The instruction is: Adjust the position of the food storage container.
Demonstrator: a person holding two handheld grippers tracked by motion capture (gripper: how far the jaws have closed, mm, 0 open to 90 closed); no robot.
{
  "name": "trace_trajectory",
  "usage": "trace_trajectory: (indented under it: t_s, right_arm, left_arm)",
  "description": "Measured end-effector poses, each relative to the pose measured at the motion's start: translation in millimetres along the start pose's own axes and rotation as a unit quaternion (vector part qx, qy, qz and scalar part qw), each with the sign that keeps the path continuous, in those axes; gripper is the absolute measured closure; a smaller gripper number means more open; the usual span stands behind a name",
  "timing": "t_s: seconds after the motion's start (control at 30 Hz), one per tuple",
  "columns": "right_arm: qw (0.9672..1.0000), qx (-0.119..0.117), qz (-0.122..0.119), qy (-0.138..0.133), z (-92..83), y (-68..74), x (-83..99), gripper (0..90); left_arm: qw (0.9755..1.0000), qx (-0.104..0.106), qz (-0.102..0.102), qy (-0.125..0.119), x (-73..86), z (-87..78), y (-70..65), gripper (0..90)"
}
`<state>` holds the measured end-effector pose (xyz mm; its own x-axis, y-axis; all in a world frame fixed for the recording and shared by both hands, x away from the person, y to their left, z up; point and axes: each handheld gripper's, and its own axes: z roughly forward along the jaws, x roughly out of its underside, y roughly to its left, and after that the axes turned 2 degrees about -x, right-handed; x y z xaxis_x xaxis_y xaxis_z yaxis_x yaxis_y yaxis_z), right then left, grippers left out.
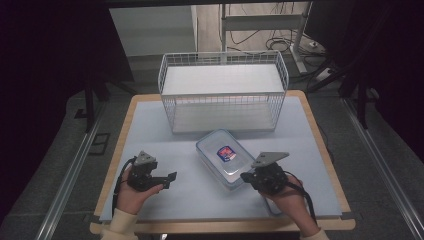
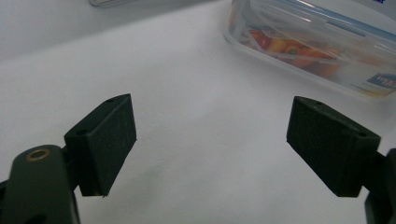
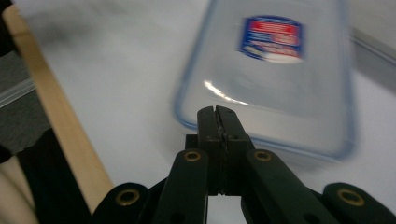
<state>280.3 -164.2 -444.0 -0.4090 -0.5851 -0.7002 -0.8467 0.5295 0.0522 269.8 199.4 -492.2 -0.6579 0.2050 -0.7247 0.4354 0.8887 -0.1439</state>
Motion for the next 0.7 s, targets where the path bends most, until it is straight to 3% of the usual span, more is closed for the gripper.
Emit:
trace_trajectory:
  t_s: [0.07, 0.13, 0.3, 0.33, 0.5, 0.7]
  right_arm:
    - [0.9997, -0.018, -0.015, 0.011, 13.3, 15.2, -5.7, 89.9]
    - [0.9994, -0.022, -0.021, 0.015, 17.5, 19.1, -6.6, 89.9]
    - [0.9967, -0.043, -0.044, 0.053, 50.1, 38.4, -9.6, 89.9]
    - [0.9959, -0.038, -0.050, 0.065, 60.1, 42.4, -10.1, 90.0]
    - [0.9954, -0.024, -0.054, 0.075, 71.8, 44.6, -10.5, 90.0]
    - [0.9956, 0.004, -0.053, 0.077, 72.4, 40.6, -7.9, 90.0]
  left_arm:
    - [1.0000, -0.001, 0.000, 0.001, 0.3, 0.9, 0.0, 16.0]
    - [1.0000, -0.001, 0.000, 0.001, 0.4, 1.3, -0.1, 15.9]
    - [1.0000, -0.002, 0.001, 0.005, 1.0, 3.3, -1.1, 15.9]
    - [1.0000, -0.003, 0.001, 0.007, 1.4, 3.9, -1.4, 15.9]
    - [1.0000, -0.004, 0.000, 0.008, 2.4, 4.3, -0.6, 15.9]
    - [0.9999, -0.006, -0.001, 0.008, 2.9, 4.3, 0.1, 16.0]
